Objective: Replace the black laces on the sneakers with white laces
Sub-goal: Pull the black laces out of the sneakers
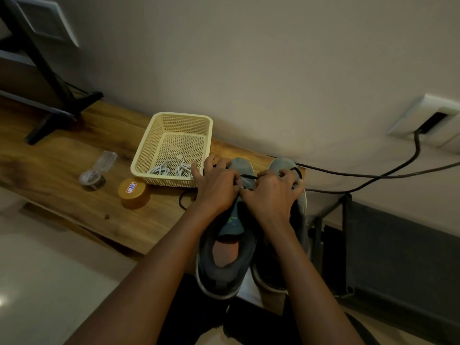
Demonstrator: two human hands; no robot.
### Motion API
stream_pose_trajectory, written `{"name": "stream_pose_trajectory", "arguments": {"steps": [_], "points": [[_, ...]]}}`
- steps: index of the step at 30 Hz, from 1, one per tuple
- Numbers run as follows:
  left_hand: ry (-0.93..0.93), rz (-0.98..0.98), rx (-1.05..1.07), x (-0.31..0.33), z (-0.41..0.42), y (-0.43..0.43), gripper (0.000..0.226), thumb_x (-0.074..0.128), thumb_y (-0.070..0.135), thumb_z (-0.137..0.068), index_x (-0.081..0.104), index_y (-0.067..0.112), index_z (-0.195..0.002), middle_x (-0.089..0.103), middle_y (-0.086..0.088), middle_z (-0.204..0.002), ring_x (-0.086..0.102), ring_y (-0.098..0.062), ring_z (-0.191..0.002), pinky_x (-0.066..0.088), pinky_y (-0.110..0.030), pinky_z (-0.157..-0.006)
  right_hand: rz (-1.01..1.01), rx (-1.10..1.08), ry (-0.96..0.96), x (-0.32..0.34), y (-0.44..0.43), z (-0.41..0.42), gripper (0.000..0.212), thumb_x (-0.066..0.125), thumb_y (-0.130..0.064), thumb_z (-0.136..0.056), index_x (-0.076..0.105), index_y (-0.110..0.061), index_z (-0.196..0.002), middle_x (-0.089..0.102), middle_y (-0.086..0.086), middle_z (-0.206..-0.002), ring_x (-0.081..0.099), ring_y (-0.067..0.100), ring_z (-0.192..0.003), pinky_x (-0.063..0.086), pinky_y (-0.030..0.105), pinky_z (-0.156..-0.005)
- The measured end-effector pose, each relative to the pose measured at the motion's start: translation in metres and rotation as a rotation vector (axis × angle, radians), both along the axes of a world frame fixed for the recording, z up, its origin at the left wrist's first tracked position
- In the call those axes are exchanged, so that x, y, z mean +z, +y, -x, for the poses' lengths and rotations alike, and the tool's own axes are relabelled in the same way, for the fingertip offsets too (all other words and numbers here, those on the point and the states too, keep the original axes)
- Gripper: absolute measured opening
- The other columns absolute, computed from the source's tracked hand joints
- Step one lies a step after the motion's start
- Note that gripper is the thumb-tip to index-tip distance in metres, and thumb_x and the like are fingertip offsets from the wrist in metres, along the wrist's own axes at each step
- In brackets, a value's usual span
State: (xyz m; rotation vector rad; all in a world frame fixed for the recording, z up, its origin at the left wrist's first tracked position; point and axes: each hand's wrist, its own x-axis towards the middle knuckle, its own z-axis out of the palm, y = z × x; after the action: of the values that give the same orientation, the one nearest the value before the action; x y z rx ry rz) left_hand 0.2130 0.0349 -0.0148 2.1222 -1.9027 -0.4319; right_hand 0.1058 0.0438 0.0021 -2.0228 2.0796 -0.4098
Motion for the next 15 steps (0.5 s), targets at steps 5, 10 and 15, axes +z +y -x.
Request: {"name": "stream_pose_trajectory", "arguments": {"steps": [5,10,15], "points": [[0.048,0.179,0.291,0.002,-0.006,-0.003,0.013,0.049,0.026,-0.095,0.059,0.024,-0.105,0.047,0.004,-0.134,0.024,-0.020,-0.135,0.008,-0.047,-0.112,-0.004,-0.028,-0.016,0.000,0.001,0.000,0.029,0.063,-0.028,-0.078,0.068,-0.009,-0.099,0.060,0.002,-0.118,0.024,0.028,-0.132,0.010,0.046,-0.112],[0.188,0.187,0.216,0.003,-0.011,-0.002,0.018,0.058,0.020,-0.089,0.053,0.024,-0.106,0.035,0.002,-0.143,0.015,-0.026,-0.138,0.018,-0.048,-0.107,-0.015,-0.014,-0.034,0.000,0.000,0.000,0.028,0.063,-0.026,-0.079,0.068,-0.009,-0.101,0.059,0.002,-0.122,0.025,0.029,-0.132,0.012,0.045,-0.112],[0.142,0.057,-0.002,0.006,-0.005,0.001,0.022,0.071,0.028,-0.080,0.061,0.032,-0.099,0.017,0.004,-0.155,-0.004,-0.027,-0.144,0.008,-0.049,-0.112,-0.031,-0.021,-0.073,-0.001,-0.003,0.001,0.031,0.064,-0.031,-0.080,0.067,-0.009,-0.102,0.057,0.001,-0.125,0.025,0.028,-0.132,0.010,0.044,-0.110]]}}
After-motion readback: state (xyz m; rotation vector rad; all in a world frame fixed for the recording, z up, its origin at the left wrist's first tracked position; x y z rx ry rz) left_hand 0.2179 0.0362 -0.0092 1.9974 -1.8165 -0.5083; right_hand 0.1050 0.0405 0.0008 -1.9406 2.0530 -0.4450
